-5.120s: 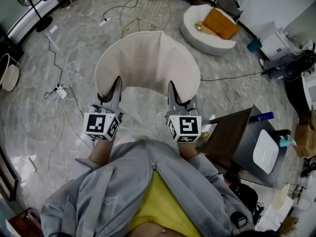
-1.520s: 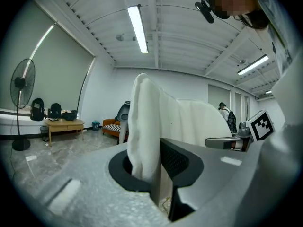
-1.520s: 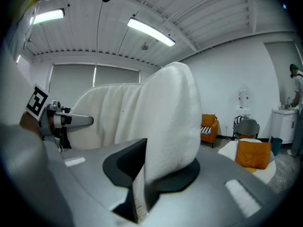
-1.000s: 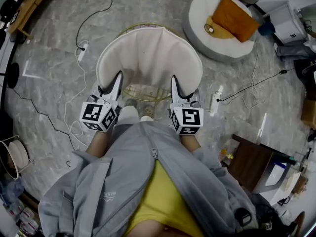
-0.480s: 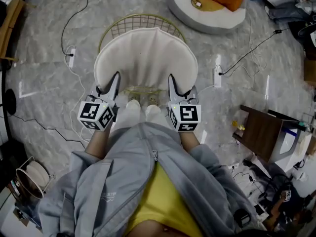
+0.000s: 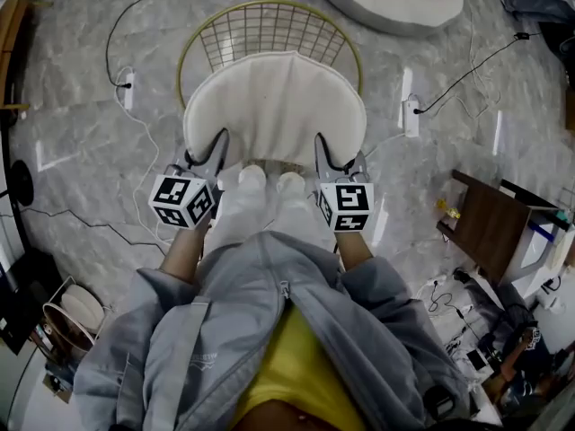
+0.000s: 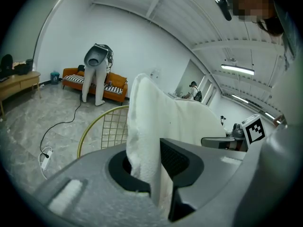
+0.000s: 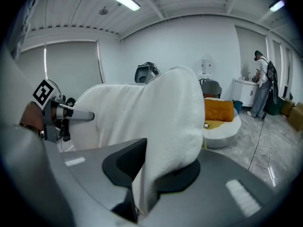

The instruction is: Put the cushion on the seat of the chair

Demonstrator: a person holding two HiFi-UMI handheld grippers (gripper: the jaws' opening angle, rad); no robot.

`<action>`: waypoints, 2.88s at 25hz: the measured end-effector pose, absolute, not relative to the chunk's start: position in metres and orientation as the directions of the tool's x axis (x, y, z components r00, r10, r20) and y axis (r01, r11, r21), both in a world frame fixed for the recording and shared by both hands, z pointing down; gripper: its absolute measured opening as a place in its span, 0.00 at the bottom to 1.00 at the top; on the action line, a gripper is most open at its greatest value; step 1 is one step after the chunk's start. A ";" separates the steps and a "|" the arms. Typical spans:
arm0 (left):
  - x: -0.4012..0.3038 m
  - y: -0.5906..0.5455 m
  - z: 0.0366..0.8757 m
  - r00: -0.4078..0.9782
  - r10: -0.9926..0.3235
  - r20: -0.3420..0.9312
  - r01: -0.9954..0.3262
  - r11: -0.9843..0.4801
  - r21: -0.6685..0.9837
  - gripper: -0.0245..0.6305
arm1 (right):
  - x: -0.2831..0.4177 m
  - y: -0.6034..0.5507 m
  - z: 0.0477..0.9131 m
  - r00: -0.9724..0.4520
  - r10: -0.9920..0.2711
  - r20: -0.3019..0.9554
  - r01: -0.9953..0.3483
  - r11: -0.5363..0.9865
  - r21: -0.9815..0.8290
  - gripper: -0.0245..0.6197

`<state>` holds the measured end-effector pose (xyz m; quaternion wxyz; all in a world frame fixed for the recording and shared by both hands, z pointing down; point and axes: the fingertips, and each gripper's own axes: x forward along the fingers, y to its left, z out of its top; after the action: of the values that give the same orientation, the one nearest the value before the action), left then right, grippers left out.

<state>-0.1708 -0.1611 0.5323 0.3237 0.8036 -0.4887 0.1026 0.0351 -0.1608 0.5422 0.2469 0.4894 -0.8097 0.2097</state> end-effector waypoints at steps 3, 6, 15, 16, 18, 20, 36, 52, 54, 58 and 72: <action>-0.173 -0.164 0.559 0.510 -0.694 0.508 -0.848 -0.307 0.433 0.14 | 0.034 -0.163 0.569 -0.400 -0.663 0.633 -0.894 0.435 -0.108 0.16; -0.170 -0.166 0.585 0.518 -0.667 0.536 -0.845 -0.298 0.445 0.14 | 0.037 -0.164 0.596 -0.399 -0.637 0.660 -0.895 0.428 -0.128 0.16; -0.173 -0.176 0.661 0.540 -0.602 0.588 -0.832 -0.275 0.483 0.14 | 0.036 -0.170 0.673 -0.409 -0.581 0.703 -0.892 0.416 -0.175 0.16; -0.174 -0.178 0.670 0.543 -0.595 0.592 -0.830 -0.271 0.488 0.14 | 0.036 -0.171 0.682 -0.410 -0.577 0.707 -0.892 0.417 -0.177 0.16; -0.175 -0.180 0.691 0.548 -0.579 0.604 -0.827 -0.266 0.496 0.14 | 0.035 -0.173 0.702 -0.408 -0.564 0.718 -0.890 0.419 -0.177 0.16; -0.176 -0.182 0.714 0.553 -0.559 0.618 -0.824 -0.257 0.505 0.14 | 0.034 -0.174 0.723 -0.404 -0.548 0.733 -0.890 0.419 -0.178 0.16; -0.171 -0.193 0.829 0.557 -0.444 0.702 -0.827 -0.218 0.518 0.15 | 0.039 -0.181 0.841 -0.385 -0.420 0.822 -0.896 0.385 -0.223 0.16; -0.195 -0.204 0.891 0.407 -0.306 0.861 -0.910 -0.212 0.355 0.49 | 0.057 -0.196 0.893 -0.209 -0.330 0.921 -0.932 0.354 -0.085 0.41; -0.201 -0.207 0.888 0.384 -0.331 0.862 -0.922 -0.197 0.335 0.55 | 0.066 -0.199 0.891 -0.143 -0.354 0.924 -0.948 0.319 -0.025 0.54; -0.215 -0.212 0.874 0.301 -0.384 0.873 -0.950 -0.204 0.238 0.65 | 0.087 -0.211 0.874 -0.036 -0.436 0.899 -0.967 0.241 0.078 0.66; -0.235 -0.212 0.792 0.270 -0.520 0.810 -0.959 -0.223 0.176 0.35 | 0.074 -0.198 0.811 -0.063 -0.464 0.883 -0.962 0.264 0.070 0.31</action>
<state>-0.2348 -0.2119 0.7921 0.3493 0.7162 -0.5162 0.3141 0.0737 -0.1978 0.8106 0.4294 0.5329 -0.6691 0.2898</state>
